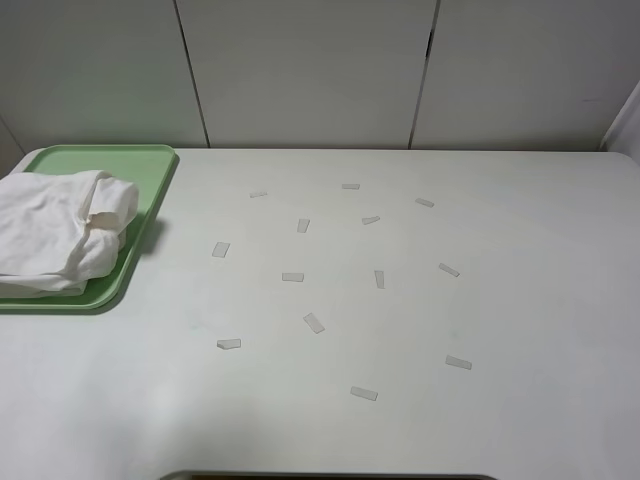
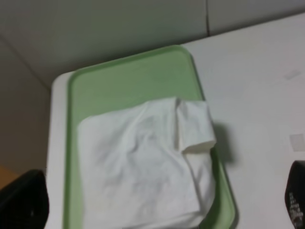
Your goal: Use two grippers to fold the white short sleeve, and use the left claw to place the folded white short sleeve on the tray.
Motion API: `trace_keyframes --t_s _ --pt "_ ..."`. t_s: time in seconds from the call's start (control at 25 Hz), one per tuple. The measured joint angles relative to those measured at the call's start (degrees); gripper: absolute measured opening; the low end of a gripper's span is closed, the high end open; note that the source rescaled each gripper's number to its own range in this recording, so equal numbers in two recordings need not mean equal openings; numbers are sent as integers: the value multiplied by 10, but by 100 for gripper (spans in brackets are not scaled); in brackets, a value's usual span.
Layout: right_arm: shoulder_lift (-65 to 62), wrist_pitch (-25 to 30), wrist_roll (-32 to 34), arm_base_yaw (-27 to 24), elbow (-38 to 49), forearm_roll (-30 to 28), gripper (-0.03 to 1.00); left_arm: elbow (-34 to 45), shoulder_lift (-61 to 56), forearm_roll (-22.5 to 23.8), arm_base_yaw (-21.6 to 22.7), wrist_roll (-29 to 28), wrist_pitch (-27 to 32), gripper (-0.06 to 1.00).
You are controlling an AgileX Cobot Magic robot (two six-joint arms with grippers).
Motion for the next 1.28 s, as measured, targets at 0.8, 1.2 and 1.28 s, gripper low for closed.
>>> trace_keyframes --t_s 0.8,1.2,1.28 --pt "0 0 0 0 0 0 100 234 -400 -30 34 -53 134 100" --pt "0 0 0 0 0 0 100 234 -400 -74 -13 -88 134 100" --pt "0 0 0 0 0 0 100 234 -400 -74 -24 -88 134 100"
